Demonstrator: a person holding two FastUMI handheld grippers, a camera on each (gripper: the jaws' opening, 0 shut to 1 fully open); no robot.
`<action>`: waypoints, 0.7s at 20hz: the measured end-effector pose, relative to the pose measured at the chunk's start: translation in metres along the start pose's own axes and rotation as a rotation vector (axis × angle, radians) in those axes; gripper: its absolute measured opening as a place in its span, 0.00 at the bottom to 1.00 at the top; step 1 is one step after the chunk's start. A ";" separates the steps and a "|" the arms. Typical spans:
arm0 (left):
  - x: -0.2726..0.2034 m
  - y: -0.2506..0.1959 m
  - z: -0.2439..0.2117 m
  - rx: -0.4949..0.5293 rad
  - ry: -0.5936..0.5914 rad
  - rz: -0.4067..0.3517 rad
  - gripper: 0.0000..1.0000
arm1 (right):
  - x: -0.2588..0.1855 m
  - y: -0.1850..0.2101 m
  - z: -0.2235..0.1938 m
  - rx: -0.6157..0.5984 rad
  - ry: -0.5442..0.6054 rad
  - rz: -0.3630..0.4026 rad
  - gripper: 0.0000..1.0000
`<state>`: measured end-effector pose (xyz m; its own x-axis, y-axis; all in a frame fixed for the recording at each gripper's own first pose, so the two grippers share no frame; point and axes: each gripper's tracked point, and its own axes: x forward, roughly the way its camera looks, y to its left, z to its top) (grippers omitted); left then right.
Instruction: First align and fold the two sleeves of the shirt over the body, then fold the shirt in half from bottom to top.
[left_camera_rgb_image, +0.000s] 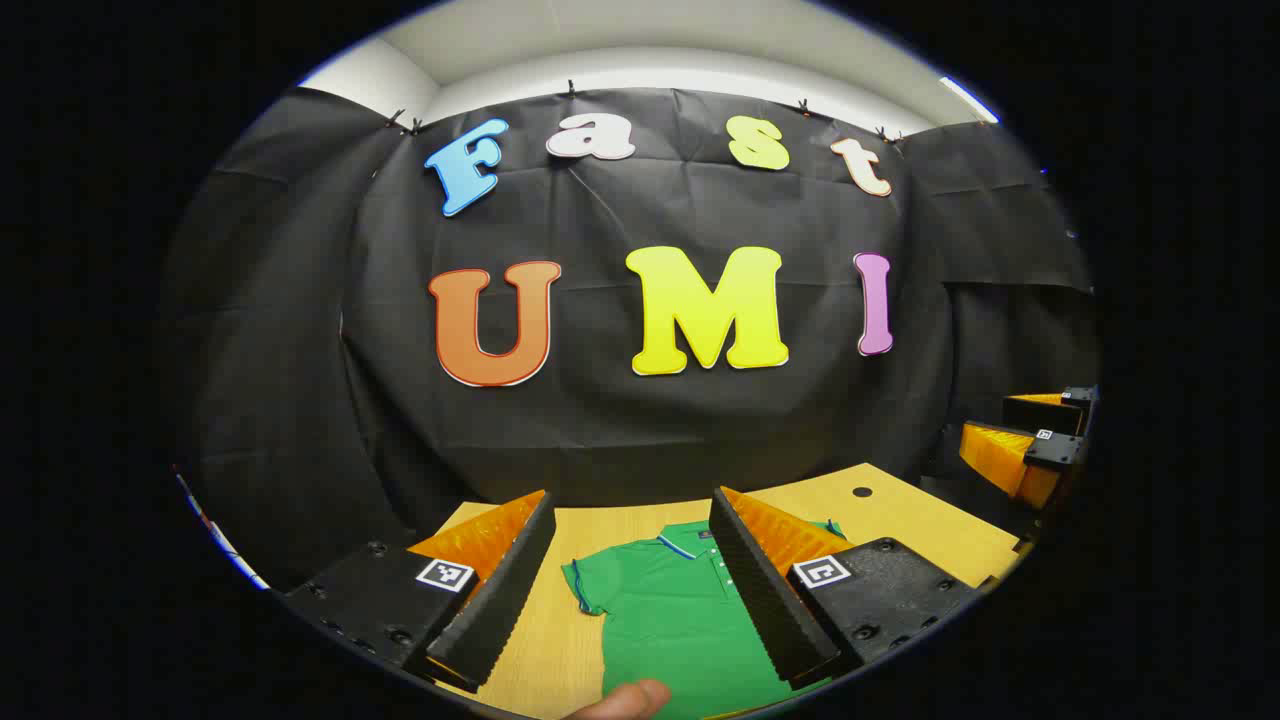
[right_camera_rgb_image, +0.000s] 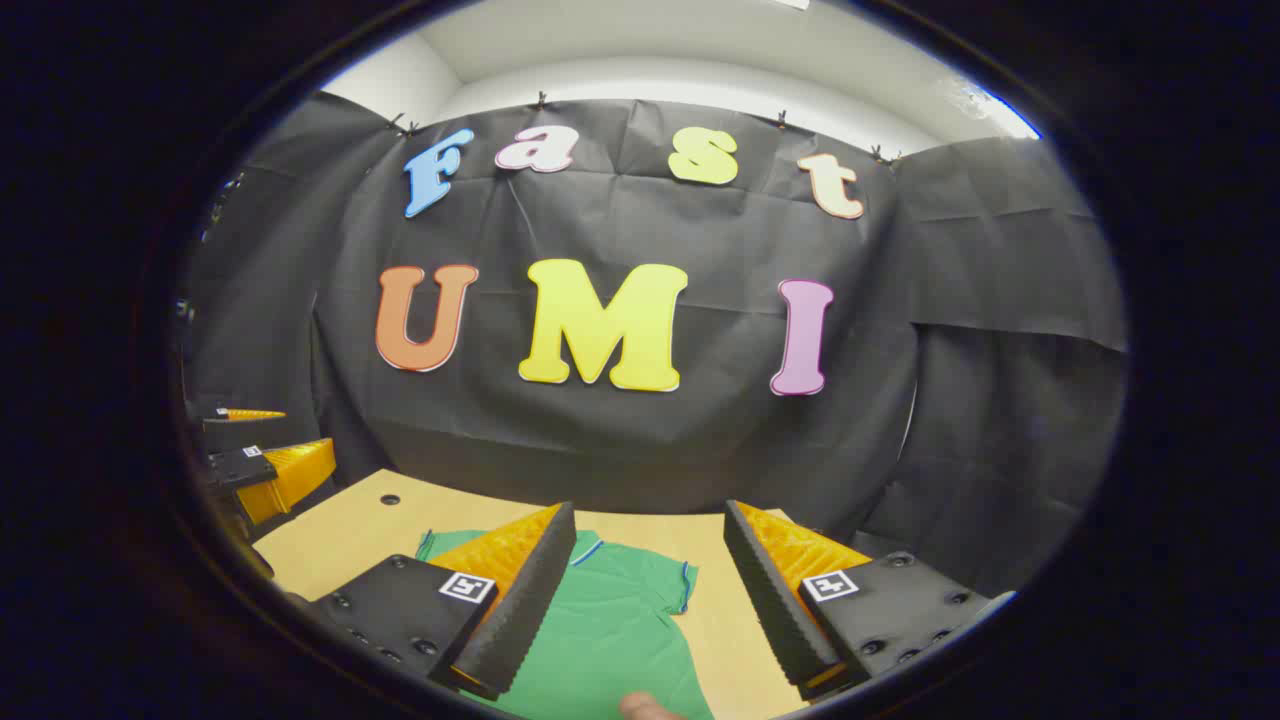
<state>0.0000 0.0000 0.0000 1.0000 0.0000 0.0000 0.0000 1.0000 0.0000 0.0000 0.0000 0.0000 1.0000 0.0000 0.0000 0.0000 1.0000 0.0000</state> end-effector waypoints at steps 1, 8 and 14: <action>0.001 -0.001 0.000 0.000 -0.001 -0.001 1.00 | 0.002 -0.004 0.000 -0.001 -0.003 -0.003 0.95; 0.003 -0.011 -0.005 0.003 0.017 -0.006 1.00 | 0.010 -0.015 -0.013 -0.008 0.027 0.009 0.90; 0.005 -0.010 -0.012 0.011 0.042 0.019 0.99 | 0.015 -0.022 -0.024 -0.001 0.063 0.031 0.90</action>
<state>0.0052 -0.0105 -0.0121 0.9989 0.0190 -0.0420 -0.0186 0.9998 0.0118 0.0149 -0.0215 -0.0237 0.9975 0.0314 -0.0628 -0.0314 0.9995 0.0003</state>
